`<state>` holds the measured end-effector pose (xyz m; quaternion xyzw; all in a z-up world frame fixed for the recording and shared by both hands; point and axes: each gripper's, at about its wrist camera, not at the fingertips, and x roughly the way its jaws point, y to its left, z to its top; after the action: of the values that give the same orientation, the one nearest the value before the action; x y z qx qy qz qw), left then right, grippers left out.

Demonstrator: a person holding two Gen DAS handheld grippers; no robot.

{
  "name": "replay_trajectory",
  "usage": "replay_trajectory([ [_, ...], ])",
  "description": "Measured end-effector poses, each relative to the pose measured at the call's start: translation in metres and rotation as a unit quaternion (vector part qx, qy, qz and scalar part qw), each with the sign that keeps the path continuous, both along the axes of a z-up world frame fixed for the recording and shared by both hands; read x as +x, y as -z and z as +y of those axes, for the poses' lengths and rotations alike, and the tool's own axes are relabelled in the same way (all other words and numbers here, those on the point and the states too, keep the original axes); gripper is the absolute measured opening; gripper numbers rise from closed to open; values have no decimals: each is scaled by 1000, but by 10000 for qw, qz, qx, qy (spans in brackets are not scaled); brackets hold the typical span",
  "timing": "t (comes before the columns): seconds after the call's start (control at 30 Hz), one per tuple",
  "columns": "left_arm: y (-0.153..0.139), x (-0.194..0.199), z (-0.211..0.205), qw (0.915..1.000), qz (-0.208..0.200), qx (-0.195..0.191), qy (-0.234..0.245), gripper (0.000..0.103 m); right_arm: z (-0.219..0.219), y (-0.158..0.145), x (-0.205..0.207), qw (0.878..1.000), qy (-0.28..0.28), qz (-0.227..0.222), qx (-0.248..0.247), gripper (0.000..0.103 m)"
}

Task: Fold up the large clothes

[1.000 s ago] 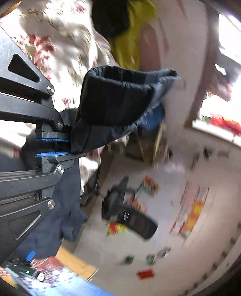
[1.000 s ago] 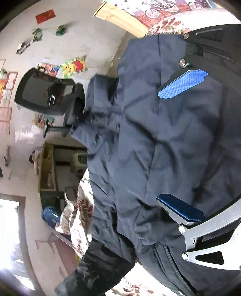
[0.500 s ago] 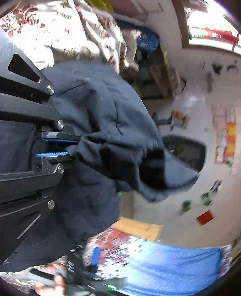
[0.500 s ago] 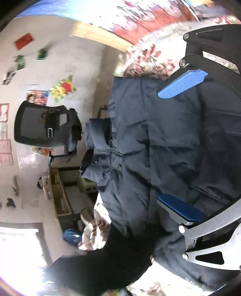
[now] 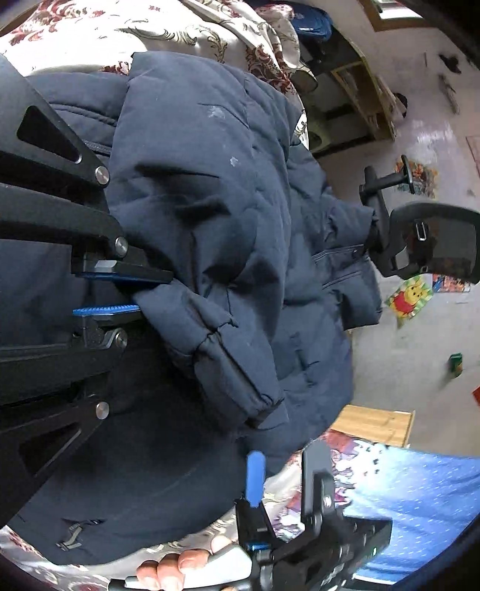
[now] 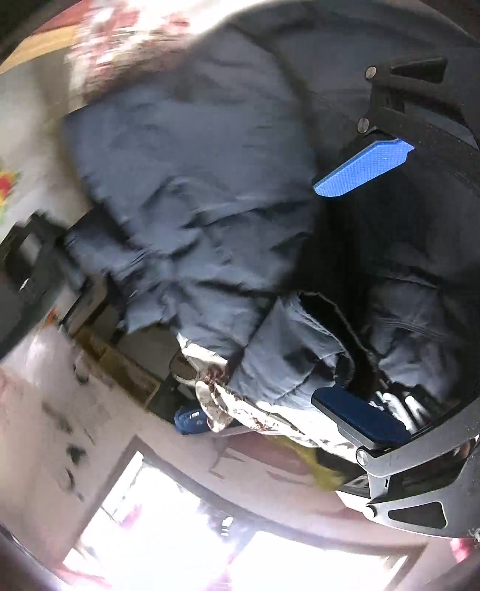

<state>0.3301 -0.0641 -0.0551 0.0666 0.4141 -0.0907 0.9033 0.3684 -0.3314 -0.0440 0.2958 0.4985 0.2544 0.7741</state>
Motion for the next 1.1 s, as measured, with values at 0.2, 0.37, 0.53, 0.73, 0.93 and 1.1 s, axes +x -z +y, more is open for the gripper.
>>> replay_trajectory([
  [0.2,6,-7,-4,9994,180,-210,211,57,11,38,-7,9981,38,587,185,101],
  [0.37,-1,-20,-10,9990,-132,-119,404,75,31,42,-10,9981,-134,596,2,80],
  [0.53,-12,-29,2,9986,-180,-444,239,75,46,40,-12,9971,-306,612,-327,32],
  [0.73,-33,-35,32,9953,-456,-798,-289,75,52,1,-22,9934,-485,-111,-1032,4],
  [0.93,-48,-40,57,9903,-745,-989,-636,75,29,-84,-31,9822,-138,-1195,-1441,3],
  [1.1,-55,-42,70,9873,-916,-1016,-812,75,-35,-129,-28,9662,687,-1709,-1803,3],
])
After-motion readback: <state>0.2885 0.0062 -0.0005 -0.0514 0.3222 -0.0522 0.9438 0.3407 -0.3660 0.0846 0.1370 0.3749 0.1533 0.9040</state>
